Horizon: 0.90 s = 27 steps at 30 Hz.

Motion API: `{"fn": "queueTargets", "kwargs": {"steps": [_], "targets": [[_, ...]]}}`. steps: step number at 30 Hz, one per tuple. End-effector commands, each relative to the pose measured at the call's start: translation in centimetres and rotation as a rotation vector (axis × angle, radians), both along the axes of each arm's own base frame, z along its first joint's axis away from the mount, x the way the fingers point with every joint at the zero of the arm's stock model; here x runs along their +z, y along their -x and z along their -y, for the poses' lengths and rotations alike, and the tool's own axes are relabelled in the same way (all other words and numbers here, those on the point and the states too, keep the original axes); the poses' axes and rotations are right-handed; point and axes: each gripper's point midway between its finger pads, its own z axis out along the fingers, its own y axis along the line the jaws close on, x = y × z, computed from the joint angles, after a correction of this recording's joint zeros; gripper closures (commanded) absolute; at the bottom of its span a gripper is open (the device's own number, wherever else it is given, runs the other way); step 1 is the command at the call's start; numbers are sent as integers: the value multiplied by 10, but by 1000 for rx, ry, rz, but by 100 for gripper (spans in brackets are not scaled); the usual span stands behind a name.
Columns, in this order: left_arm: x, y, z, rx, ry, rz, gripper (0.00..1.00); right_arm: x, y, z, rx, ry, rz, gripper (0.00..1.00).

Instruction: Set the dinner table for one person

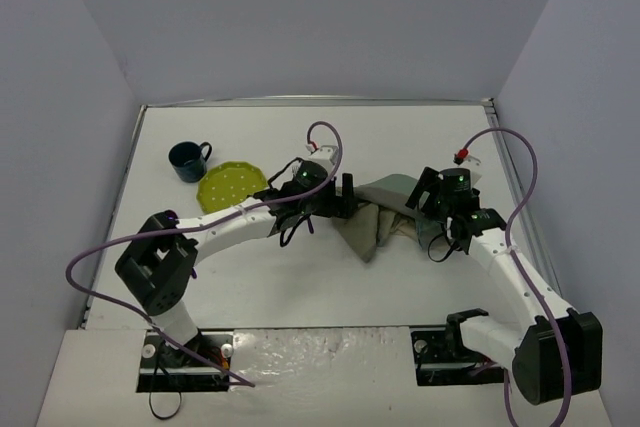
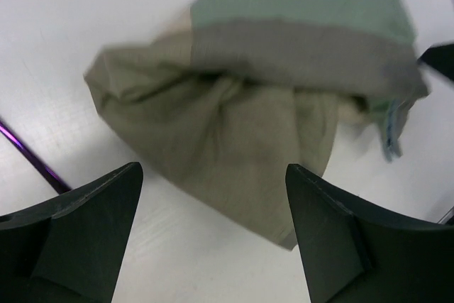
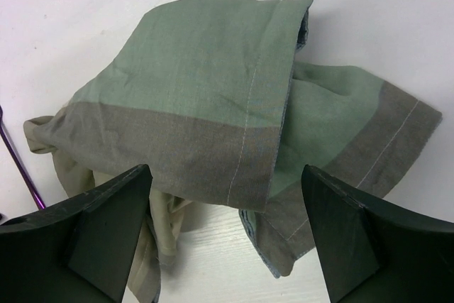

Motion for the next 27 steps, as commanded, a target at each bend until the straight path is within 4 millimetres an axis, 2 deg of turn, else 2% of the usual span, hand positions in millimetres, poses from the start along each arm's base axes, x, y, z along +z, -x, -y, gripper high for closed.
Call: {"fn": "queueTargets", "kwargs": {"steps": [1, 3, 13, 19, 27], "targets": [[-3, 18, 14, 1, 87, -87, 22, 4, -10, -5, -28, -57, 44, 17], [-9, 21, 13, 10, 90, -103, 22, 1, -10, -7, -28, -74, 41, 16], [-12, 23, 7, 30, 94, -101, 22, -16, -11, -14, -69, -170, 43, 14], [-16, 23, 4, 39, 87, -100, 22, -22, -11, -11, -91, -199, 63, 15], [-21, 23, 5, 34, 80, -111, 22, -20, -11, -12, -80, -240, 96, 27]]}}
